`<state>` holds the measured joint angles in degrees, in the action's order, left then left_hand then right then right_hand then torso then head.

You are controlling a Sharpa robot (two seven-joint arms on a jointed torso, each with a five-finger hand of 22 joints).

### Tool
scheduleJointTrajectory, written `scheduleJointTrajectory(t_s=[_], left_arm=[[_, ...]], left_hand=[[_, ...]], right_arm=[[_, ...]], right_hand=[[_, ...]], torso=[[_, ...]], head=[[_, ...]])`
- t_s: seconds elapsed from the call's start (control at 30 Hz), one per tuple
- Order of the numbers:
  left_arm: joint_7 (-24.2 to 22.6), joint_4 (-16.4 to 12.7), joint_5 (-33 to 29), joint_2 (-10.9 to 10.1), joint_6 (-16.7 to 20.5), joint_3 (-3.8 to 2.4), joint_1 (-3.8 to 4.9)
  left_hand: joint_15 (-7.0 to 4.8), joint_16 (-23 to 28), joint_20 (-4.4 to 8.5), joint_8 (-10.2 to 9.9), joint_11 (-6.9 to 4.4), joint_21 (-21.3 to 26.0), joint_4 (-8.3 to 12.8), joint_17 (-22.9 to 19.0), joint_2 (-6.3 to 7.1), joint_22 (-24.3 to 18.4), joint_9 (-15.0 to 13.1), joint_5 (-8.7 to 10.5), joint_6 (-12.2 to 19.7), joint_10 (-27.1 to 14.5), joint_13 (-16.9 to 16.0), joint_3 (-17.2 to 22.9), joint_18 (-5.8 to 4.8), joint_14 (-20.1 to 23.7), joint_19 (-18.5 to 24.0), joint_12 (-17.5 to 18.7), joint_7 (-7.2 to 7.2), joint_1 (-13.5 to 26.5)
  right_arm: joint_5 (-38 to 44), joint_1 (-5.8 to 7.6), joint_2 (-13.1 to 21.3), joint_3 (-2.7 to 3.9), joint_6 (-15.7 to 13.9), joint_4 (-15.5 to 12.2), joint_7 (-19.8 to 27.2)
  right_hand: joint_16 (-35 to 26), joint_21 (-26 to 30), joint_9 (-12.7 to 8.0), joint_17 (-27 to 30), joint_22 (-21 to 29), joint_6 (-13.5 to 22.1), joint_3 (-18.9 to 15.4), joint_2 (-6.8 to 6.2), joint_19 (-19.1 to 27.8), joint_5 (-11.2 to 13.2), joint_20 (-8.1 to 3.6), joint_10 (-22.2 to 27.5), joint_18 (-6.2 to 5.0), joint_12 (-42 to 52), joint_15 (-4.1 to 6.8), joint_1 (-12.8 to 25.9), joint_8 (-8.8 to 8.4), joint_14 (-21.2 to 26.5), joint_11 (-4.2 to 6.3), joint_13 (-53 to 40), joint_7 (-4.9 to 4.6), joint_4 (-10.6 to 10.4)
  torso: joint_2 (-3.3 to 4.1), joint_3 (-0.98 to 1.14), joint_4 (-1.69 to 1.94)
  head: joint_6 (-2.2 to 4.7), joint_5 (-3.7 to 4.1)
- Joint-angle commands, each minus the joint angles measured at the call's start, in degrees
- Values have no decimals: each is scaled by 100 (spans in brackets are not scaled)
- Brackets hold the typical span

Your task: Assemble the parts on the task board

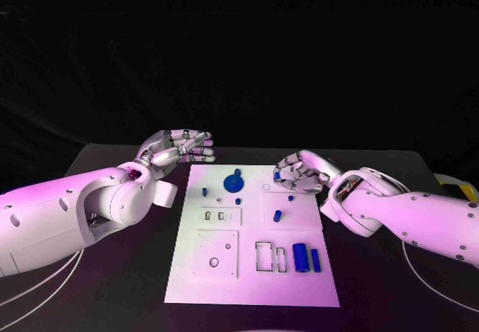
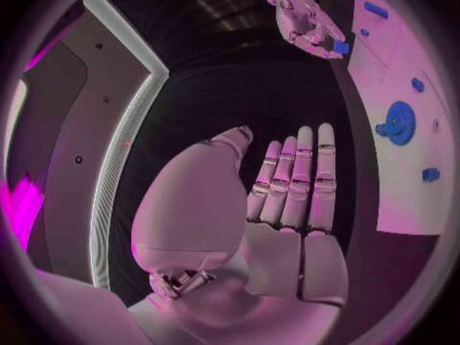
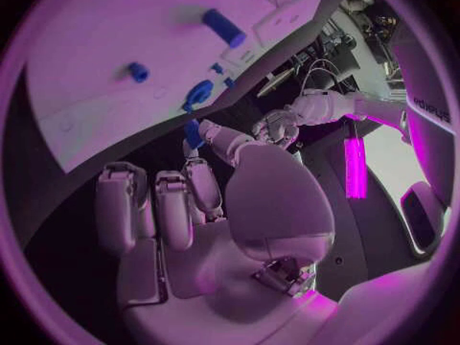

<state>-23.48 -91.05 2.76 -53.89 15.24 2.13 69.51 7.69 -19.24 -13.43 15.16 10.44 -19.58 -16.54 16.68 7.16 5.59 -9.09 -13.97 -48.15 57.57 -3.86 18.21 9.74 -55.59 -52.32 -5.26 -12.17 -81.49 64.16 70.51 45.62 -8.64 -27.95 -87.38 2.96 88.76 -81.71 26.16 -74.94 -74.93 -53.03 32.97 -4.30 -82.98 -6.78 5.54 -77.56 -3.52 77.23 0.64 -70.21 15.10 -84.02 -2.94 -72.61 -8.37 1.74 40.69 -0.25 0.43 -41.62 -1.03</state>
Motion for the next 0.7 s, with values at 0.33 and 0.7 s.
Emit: scheduleJointTrajectory(t_s=[0.33,0.7], left_arm=[[0,86,-370,125,-13,-3,4],[-55,107,-386,151,68,-3,4]], left_hand=[[0,33,-22,-21,8,27,7,14,0,-10,3,28,-21,65,-10,39,77,10,-24,14,-155,37],[20,106,-38,-23,7,68,15,21,30,-39,3,25,-30,94,-8,57,67,118,30,32,-148,15]], right_arm=[[1205,-173,-767,-31,-136,-327,-1224],[1643,-451,-1248,-63,32,-128,-1468]], right_hand=[[-7,-19,211,-1152,-639,-110,-1,-36,-24,36,-42,-40,83,8,53,90,223,-518,26,-9,107,16],[-17,-7,225,-1129,-629,-116,-17,-68,-17,47,-51,-43,79,1,63,147,247,-514,36,-6,119,1]], torso=[[-67,-47,-2],[-63,-45,-3]], head=[[-36,-71],[-78,-129]])
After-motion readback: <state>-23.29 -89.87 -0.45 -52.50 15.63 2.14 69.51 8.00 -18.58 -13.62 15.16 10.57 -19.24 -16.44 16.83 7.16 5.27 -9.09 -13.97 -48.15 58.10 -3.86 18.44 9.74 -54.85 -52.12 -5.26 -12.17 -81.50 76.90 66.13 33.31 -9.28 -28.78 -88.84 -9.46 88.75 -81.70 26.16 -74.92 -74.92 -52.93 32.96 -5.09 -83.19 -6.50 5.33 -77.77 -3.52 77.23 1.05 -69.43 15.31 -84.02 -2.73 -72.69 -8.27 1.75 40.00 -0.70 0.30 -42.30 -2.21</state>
